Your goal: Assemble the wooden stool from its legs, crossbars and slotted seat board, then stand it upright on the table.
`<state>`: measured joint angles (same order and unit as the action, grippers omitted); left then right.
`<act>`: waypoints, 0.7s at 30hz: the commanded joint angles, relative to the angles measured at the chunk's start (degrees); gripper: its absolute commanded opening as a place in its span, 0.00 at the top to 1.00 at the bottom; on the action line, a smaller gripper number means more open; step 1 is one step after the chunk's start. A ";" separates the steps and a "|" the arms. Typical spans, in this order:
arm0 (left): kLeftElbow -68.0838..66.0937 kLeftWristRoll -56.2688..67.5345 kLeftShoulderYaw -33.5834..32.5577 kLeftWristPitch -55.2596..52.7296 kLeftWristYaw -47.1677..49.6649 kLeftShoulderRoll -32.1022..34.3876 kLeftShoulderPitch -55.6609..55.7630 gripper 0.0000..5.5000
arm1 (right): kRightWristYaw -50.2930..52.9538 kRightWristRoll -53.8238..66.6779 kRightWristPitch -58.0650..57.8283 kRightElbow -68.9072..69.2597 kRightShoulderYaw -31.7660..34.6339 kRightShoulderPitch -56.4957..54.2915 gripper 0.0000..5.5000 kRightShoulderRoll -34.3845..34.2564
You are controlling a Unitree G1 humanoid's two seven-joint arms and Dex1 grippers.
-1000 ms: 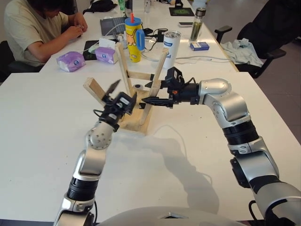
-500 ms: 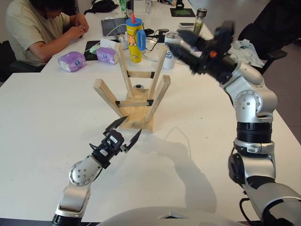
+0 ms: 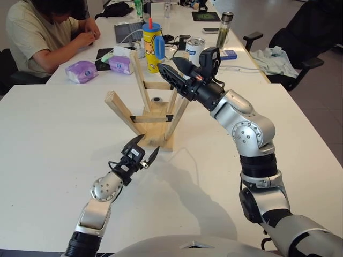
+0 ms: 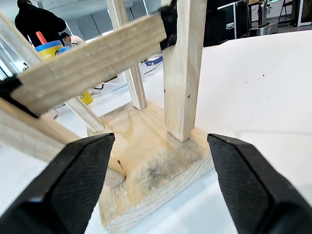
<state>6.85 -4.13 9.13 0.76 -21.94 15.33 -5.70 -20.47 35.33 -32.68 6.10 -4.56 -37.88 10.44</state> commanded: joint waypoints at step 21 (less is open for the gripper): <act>-12.14 -4.93 3.69 -13.15 5.15 -3.55 3.94 0.35 | 4.94 -2.00 -9.86 -1.50 -9.78 9.10 0.42 2.90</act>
<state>-1.68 -8.15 11.66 -6.45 -16.47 12.01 -0.68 -15.40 37.39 -37.56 10.45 -8.84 -39.57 12.88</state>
